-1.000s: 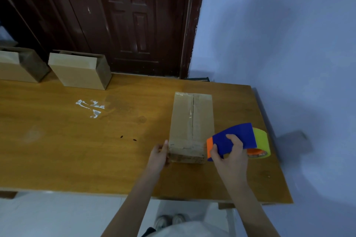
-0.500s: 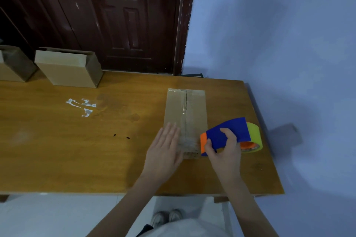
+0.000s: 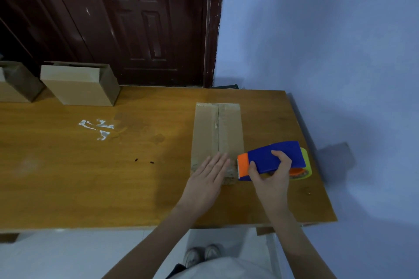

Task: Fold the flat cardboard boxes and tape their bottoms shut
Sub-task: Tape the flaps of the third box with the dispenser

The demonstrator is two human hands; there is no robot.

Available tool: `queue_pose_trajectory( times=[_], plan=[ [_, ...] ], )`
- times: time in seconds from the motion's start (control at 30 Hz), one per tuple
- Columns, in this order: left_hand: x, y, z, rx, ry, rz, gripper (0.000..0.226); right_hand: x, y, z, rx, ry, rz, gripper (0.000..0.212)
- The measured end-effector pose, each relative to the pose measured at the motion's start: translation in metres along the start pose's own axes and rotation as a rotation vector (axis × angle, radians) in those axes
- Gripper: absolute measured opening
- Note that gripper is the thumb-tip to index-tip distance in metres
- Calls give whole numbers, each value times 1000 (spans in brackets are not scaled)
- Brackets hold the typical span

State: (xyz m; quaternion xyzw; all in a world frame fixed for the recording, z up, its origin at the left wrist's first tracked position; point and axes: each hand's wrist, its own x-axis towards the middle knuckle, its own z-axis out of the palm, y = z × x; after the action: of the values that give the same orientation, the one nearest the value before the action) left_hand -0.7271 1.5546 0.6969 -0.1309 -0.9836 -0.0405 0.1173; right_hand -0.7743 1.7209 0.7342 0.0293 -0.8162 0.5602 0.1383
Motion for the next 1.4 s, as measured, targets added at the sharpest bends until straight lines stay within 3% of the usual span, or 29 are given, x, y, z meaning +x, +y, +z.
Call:
queue_pose_trajectory(
  times=[0.1,0.4,0.57,0.67,0.9,1.07,1.23,1.4],
  plan=[
    [4,3,-4,6,-103,-44,72,0,1,0,62,-4,47,57],
    [17,17,-3,133,-150,10,64,2,11,-1,215,63,125,61],
    [17,17,7,44,-18,20,57,4,15,-3,351,182,239,57],
    [17,17,3,-5,-54,19,71,8,12,-5,371,197,263,56],
    [18,17,3,8,-62,4,80,20,10,-15,337,140,219,59],
    [19,15,3,4,-56,10,83,30,16,-47,292,294,219,57],
    [26,17,5,-27,-10,8,75,38,17,-56,135,69,97,61],
    [24,18,10,-9,-23,1,90,33,27,-45,43,-29,114,62]
  ],
)
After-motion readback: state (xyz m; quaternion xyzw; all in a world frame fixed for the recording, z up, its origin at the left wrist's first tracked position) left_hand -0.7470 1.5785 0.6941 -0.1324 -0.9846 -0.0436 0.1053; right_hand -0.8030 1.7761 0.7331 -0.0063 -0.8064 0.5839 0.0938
